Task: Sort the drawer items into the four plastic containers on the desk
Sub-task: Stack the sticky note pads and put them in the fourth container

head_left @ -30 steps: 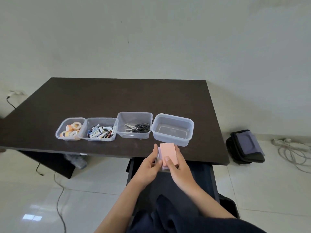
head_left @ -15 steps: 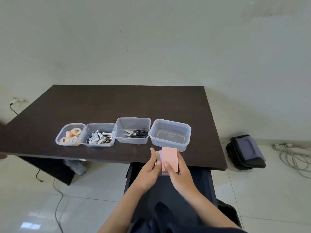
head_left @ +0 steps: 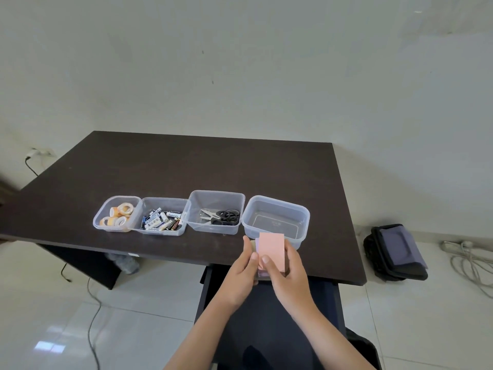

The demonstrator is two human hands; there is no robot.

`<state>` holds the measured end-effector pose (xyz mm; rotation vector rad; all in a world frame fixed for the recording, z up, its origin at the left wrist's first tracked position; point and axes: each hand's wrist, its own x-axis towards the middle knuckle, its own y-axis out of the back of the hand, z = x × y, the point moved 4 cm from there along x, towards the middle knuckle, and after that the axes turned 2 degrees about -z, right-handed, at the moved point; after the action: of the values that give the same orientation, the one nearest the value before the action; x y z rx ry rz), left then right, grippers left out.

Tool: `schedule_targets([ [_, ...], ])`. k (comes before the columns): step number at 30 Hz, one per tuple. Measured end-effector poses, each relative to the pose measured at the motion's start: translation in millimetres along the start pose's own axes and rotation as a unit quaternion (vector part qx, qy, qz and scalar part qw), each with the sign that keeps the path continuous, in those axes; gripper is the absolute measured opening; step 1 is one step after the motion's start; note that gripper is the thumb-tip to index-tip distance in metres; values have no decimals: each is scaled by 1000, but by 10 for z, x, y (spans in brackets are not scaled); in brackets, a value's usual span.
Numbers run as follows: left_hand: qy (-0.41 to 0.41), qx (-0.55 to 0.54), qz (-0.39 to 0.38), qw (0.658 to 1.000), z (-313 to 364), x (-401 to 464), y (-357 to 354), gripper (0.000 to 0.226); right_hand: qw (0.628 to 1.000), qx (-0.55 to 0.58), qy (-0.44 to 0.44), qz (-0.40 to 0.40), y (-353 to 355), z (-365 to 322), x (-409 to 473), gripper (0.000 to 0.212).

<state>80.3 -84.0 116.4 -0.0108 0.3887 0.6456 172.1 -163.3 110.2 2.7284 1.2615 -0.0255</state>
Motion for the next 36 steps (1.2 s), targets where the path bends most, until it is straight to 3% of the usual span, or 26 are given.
schedule_targets([
  [8,9,13,-28,999,-15,50,-8,55,998,-45,-26,-30,-14,-24,19,59],
  [12,18,13,-30,999,-21,124,150,51,998,5,-36,-54,-80,-147,82,34],
  [15,8,23,-25,999,37,193,295,49,990,78,-94,-73,-71,-214,194,37],
  [19,-20,54,-42,997,201,302,450,45,981,75,-164,-76,-88,-290,362,37],
  [25,-51,105,-97,988,594,513,568,48,983,57,-169,-33,-81,-476,707,42],
  [32,-20,212,15,977,499,1091,928,45,979,-20,-195,59,24,-486,1326,52],
  [36,-12,259,-3,966,406,1304,976,43,965,-86,-242,57,-90,-245,1575,55],
])
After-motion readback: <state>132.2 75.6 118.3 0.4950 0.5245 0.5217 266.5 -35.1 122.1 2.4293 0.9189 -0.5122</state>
